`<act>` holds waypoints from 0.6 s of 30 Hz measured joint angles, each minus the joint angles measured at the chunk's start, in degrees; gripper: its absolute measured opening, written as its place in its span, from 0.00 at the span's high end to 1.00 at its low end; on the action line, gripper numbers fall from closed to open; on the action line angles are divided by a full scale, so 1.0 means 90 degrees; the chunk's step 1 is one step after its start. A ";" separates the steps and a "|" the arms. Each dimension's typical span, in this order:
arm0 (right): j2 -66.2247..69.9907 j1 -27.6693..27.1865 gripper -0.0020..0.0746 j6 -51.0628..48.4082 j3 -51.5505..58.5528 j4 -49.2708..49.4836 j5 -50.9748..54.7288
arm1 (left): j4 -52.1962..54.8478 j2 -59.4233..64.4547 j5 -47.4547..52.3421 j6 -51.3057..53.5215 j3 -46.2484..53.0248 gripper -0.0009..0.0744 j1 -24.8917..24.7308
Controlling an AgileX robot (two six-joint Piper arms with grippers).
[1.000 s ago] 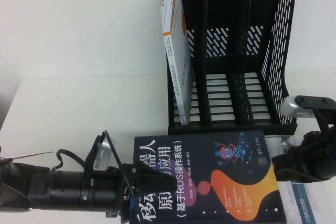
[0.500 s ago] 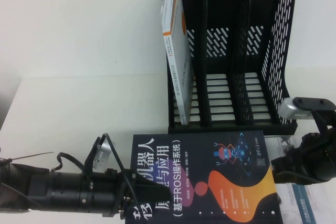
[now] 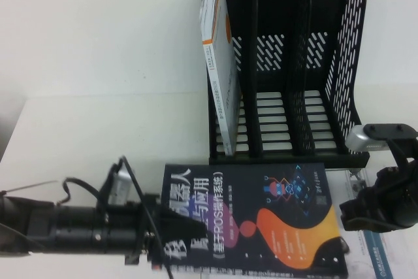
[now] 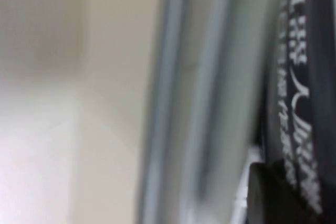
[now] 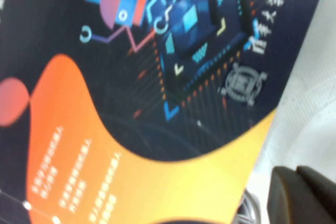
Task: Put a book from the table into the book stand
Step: Push book with right arm, then pick up the book with your left arm
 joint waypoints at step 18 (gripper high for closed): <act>0.0000 0.0000 0.98 0.0000 0.0000 -0.0226 0.0050 | 0.0386 -0.2115 -0.0171 -0.1127 -0.0688 0.84 0.0370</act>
